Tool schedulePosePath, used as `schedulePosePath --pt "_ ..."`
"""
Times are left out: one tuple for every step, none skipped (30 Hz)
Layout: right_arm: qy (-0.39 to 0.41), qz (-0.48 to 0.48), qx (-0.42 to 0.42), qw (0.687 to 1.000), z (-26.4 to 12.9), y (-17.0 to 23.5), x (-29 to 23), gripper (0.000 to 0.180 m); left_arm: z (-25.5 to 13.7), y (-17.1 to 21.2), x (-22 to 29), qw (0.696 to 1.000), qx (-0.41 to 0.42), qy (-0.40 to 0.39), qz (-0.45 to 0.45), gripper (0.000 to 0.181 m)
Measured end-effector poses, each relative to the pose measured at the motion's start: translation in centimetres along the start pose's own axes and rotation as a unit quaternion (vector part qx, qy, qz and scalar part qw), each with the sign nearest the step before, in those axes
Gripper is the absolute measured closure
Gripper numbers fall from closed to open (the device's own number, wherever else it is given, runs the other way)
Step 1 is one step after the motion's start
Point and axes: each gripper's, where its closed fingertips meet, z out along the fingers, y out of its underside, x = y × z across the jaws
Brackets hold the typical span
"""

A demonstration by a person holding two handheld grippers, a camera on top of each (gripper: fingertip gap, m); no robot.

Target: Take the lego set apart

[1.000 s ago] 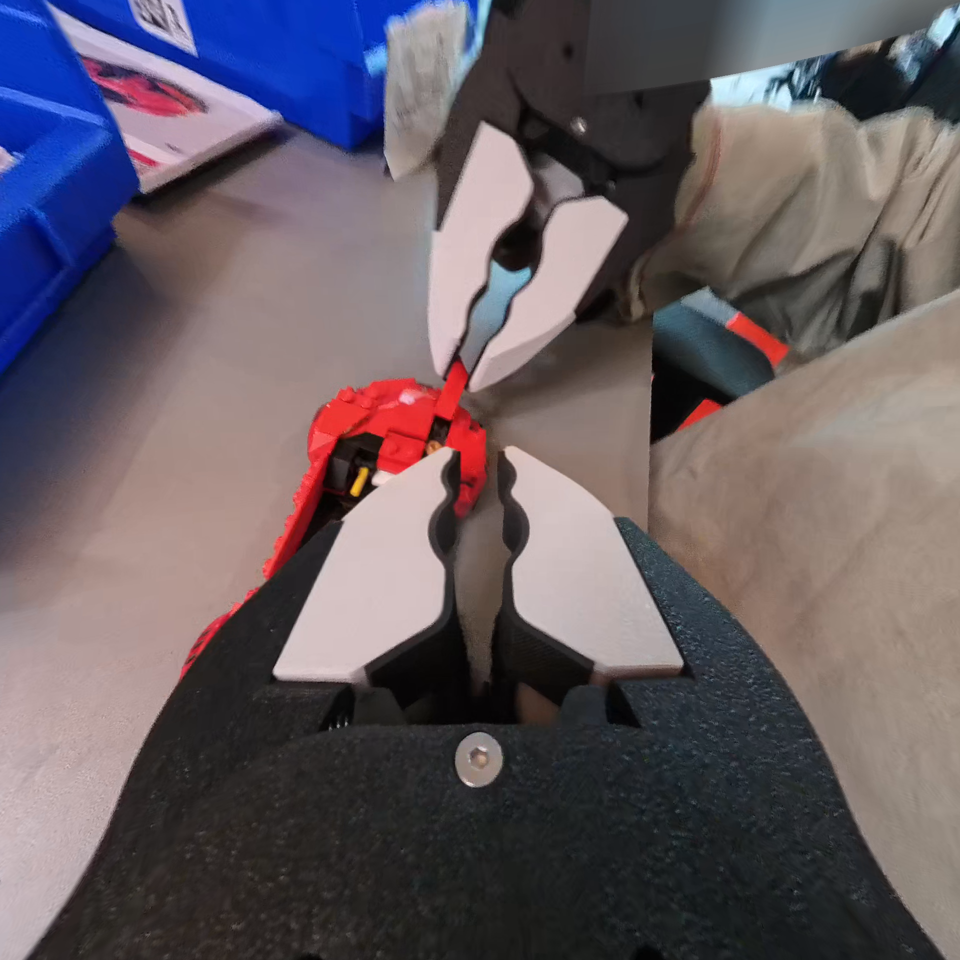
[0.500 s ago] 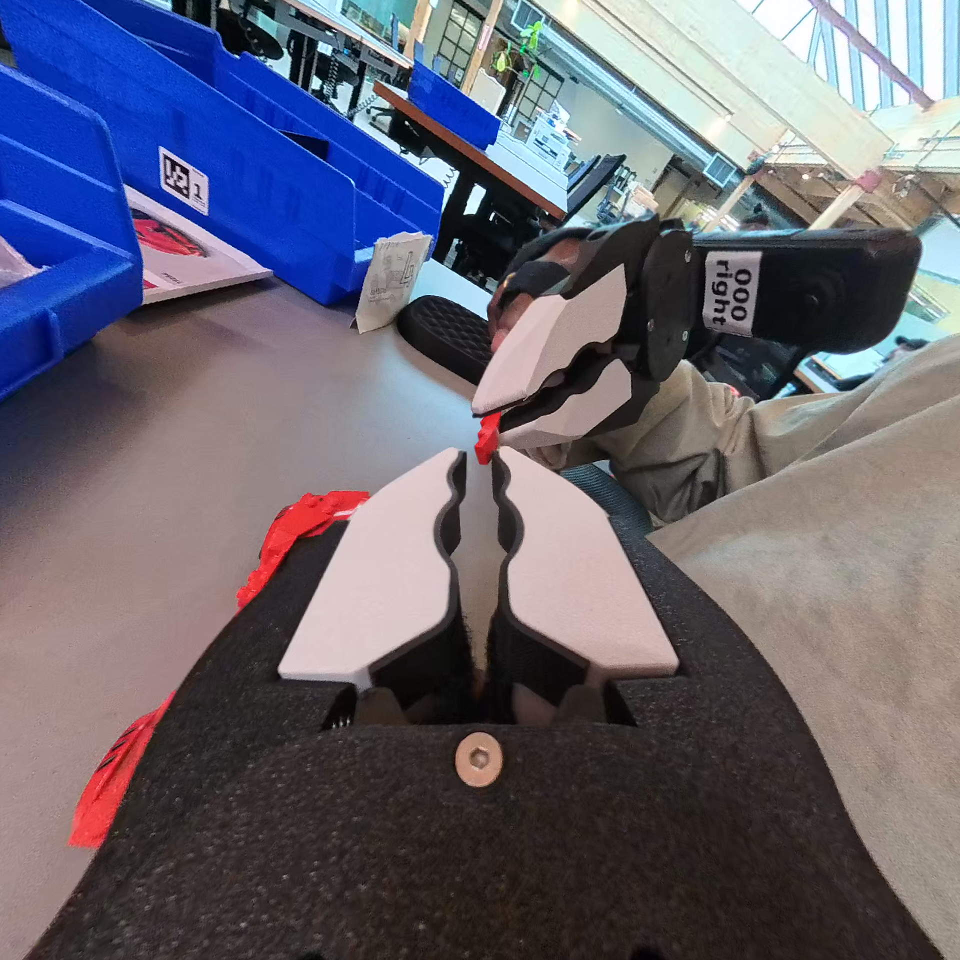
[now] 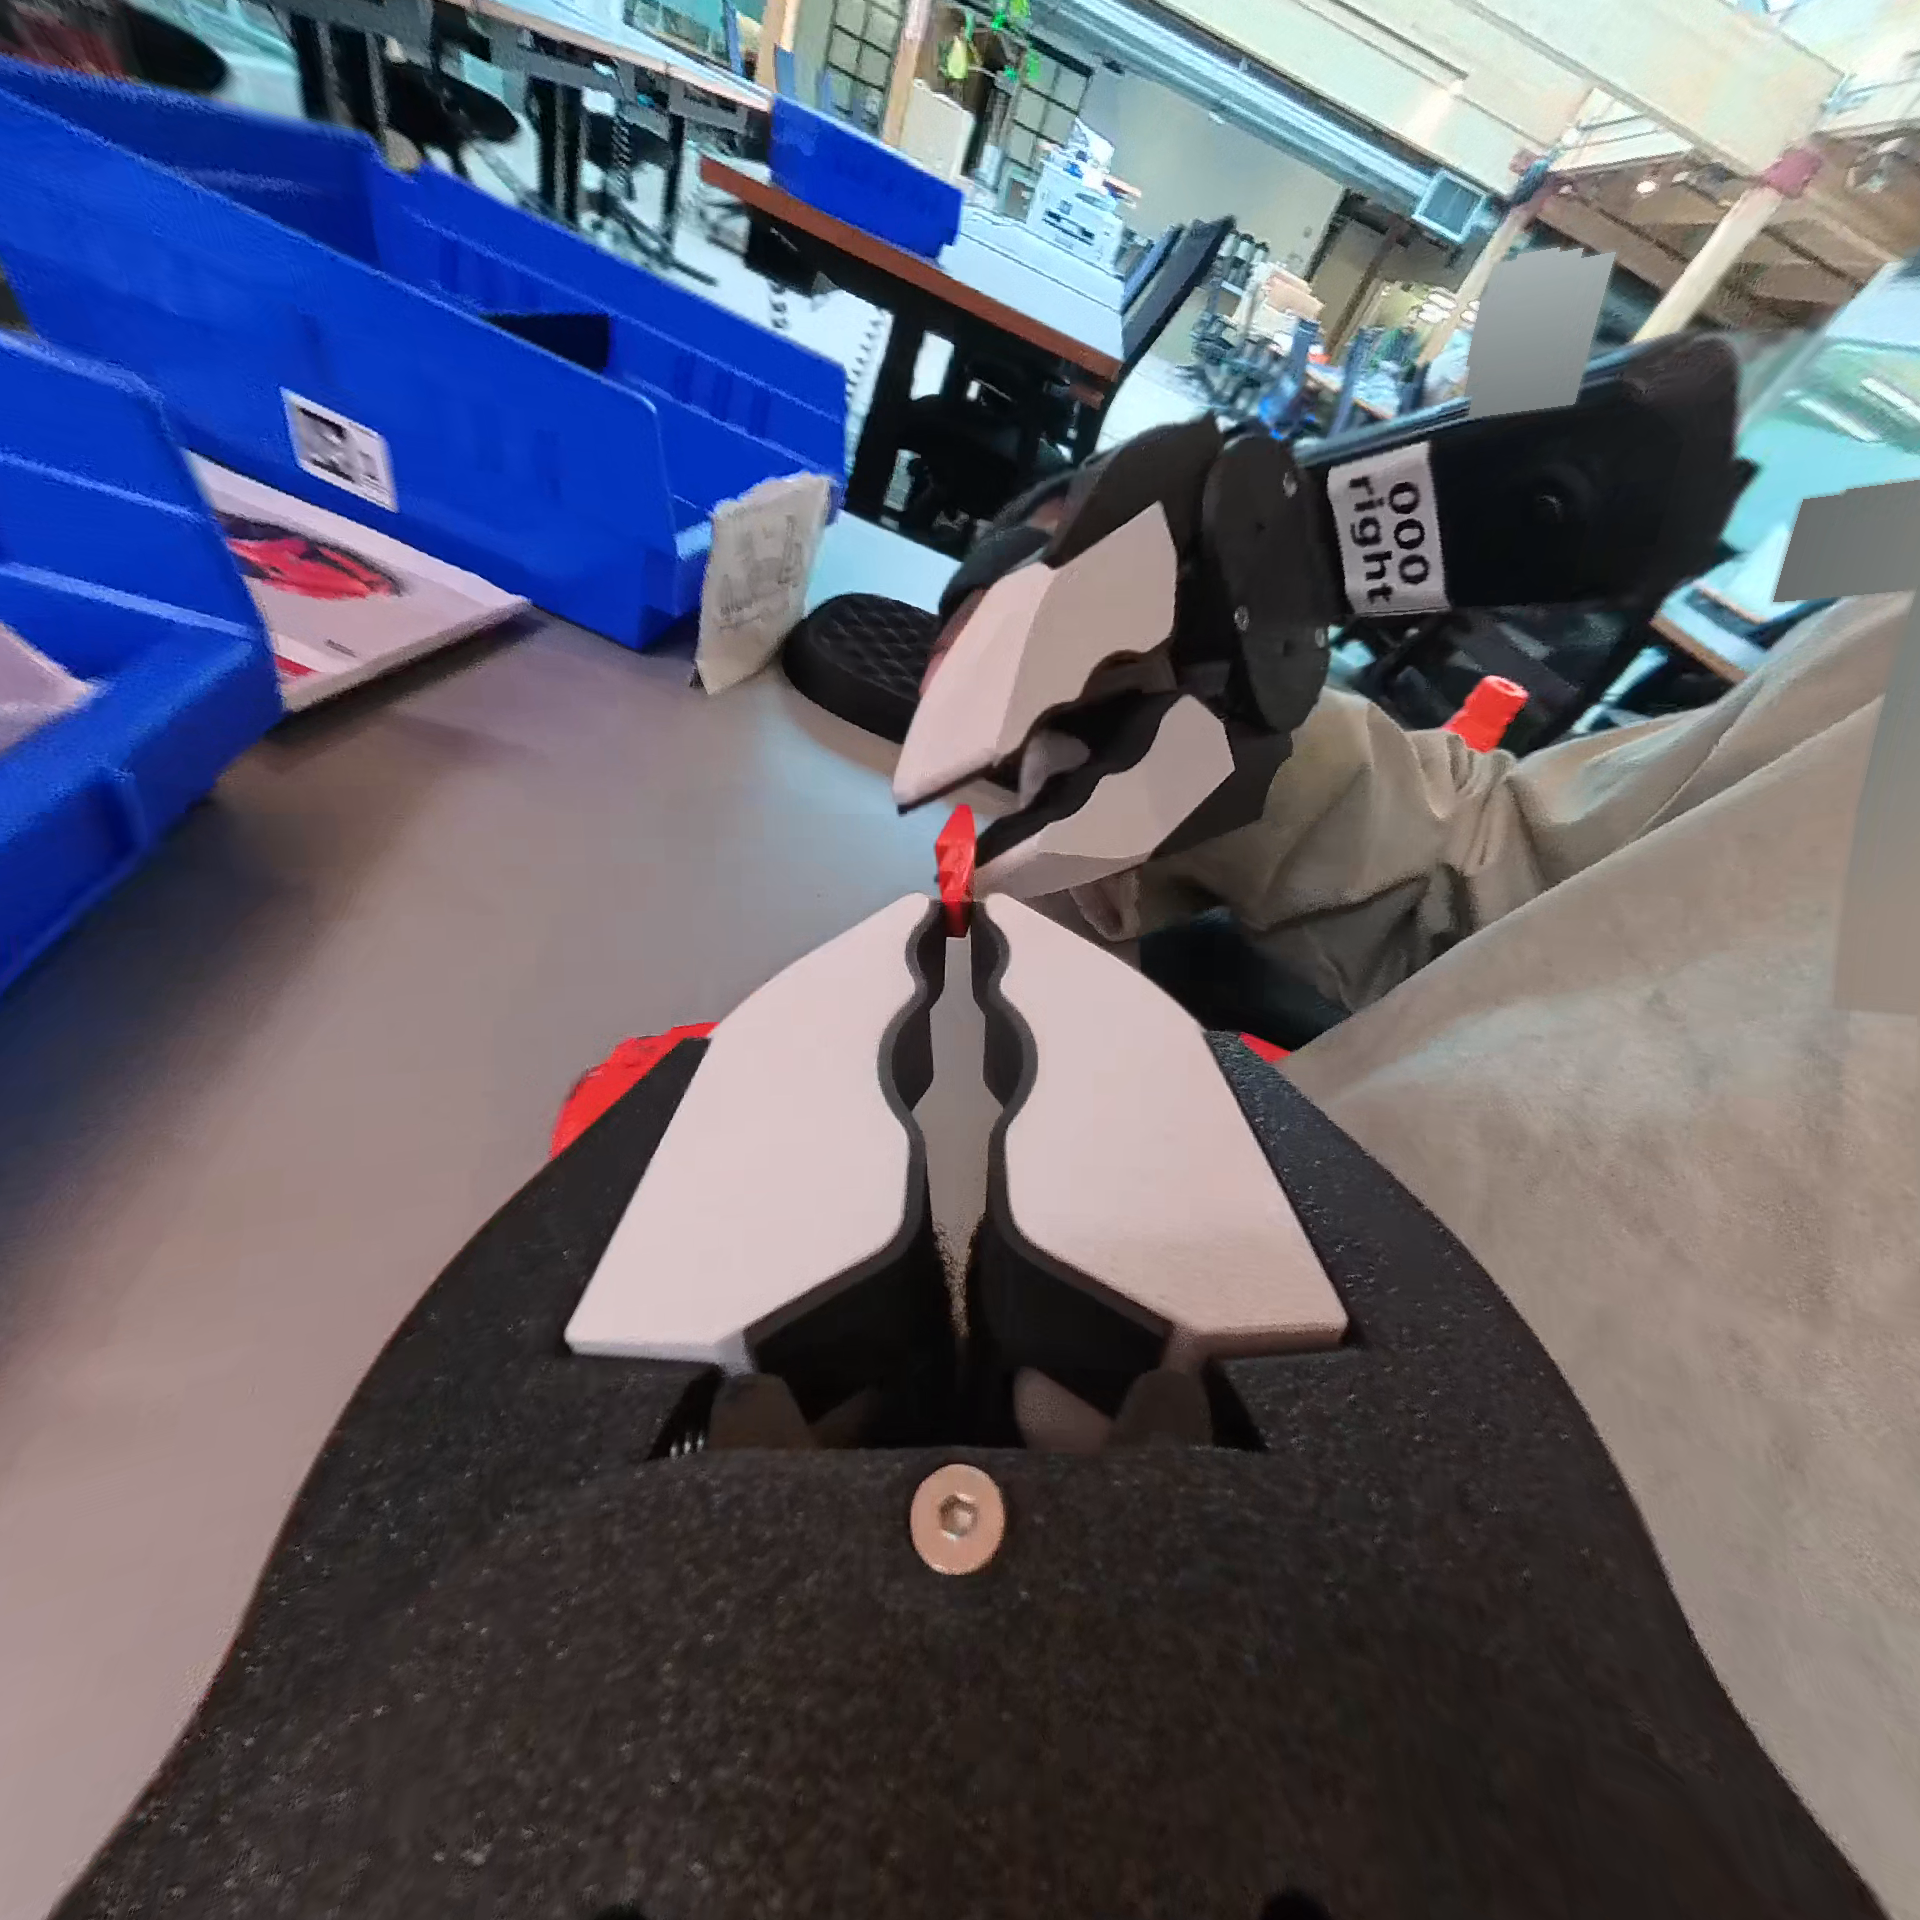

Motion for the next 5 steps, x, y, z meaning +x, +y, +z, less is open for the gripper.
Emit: schedulePosePath --pt "0.005 0.017 0.003 1.0 -0.1 0.2 0.2 0.159 -1.2 -0.6 -0.4 1.0 0.005 -0.021 0.011 0.177" --pt "0.009 0.035 0.008 0.999 -0.2 0.3 0.3 0.157 -2.9 -1.4 -1.2 0.998 0.01 -0.055 0.026 0.177" --pt "0.012 0.055 0.015 0.998 -0.3 0.5 0.4 0.157 -5.3 -2.3 -2.3 0.993 0.013 -0.108 0.042 0.177" --pt "0.017 0.074 0.021 0.997 -0.4 0.8 0.4 0.157 -8.4 -3.2 -3.9 0.982 0.015 -0.179 0.06 0.177" --pt "0.024 0.092 0.025 0.995 -0.5 1.2 0.5 0.158 -12.2 -4.2 -5.5 0.963 0.019 -0.259 0.075 0.177"
